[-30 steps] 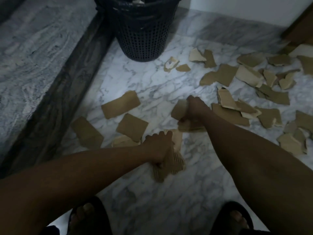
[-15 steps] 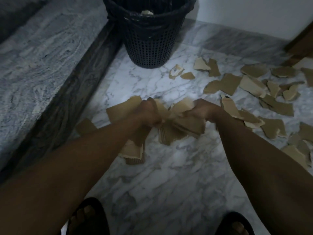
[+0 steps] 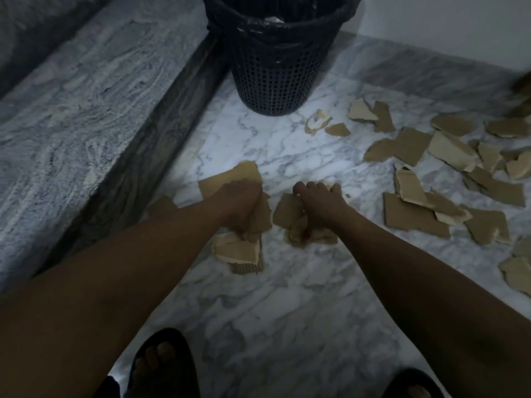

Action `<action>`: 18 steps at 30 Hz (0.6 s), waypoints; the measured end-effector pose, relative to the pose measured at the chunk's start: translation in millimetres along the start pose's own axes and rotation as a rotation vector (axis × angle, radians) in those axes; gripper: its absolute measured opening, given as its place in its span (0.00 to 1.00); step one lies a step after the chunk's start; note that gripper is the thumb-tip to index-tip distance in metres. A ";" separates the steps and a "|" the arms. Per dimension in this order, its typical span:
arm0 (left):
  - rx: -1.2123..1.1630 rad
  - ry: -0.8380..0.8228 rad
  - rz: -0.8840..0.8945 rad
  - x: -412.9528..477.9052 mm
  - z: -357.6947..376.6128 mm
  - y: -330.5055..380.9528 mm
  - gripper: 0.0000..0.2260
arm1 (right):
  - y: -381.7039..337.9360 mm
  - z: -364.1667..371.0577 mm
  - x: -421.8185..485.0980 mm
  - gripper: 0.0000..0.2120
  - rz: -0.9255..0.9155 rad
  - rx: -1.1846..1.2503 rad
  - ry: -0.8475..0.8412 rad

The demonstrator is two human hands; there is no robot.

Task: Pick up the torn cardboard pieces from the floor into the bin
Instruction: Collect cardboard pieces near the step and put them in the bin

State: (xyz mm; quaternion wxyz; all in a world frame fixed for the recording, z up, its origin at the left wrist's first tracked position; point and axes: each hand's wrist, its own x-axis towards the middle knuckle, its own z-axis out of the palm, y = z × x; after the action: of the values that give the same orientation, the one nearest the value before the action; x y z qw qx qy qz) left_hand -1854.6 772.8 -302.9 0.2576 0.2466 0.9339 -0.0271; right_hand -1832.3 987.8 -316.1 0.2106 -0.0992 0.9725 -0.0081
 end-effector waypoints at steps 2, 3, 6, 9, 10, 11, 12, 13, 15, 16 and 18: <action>0.013 -0.003 -0.017 0.8 -2.1 -0.4 0.53 | 3.5 -1.2 -1.1 0.22 0.025 -0.011 -0.011; 0.028 -0.006 -0.020 0.9 -4.1 -0.1 0.55 | 5.4 -2.2 -1.4 0.22 0.023 -0.033 -0.012; 0.040 0.005 -0.030 1.2 -9.4 -1.0 0.57 | 7.7 -16.3 -2.2 0.24 0.068 -0.001 -0.030; -0.039 0.051 -0.108 4.1 -22.0 -5.0 0.51 | 21.9 -38.8 2.6 0.46 0.260 0.338 -0.049; -0.116 0.062 -0.142 5.0 -28.2 -6.1 0.47 | 33.0 -41.4 7.4 0.55 0.274 0.453 -0.020; -0.212 0.074 -0.162 5.7 -34.9 -7.3 0.43 | 45.3 -41.0 12.0 0.58 0.272 0.517 0.009; -0.311 0.093 -0.172 6.1 -42.4 -9.0 0.41 | 56.0 -39.3 15.8 0.58 0.272 0.524 0.005; -0.386 0.088 -0.160 4.5 -49.5 -10.0 0.41 | 62.5 -38.3 18.1 0.55 0.283 0.486 -0.034; -0.378 -0.029 -0.106 -3.6 -58.9 -3.6 0.43 | 58.5 -37.1 14.6 0.48 0.304 0.349 -0.120; -0.332 -0.097 -0.107 -6.8 -52.6 2.8 0.42 | 53.5 -32.6 12.4 0.44 0.291 0.274 -0.136; -0.294 -0.153 -0.131 -13.5 -26.2 24.0 0.28 | 41.0 -23.0 7.7 0.39 0.283 0.213 -0.148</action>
State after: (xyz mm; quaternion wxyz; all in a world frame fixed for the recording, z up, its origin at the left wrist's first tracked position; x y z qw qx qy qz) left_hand -1845.4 792.4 -271.7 0.3590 0.1421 0.9195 0.0741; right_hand -1856.4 1025.9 -300.7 0.2898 0.0613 0.9523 -0.0738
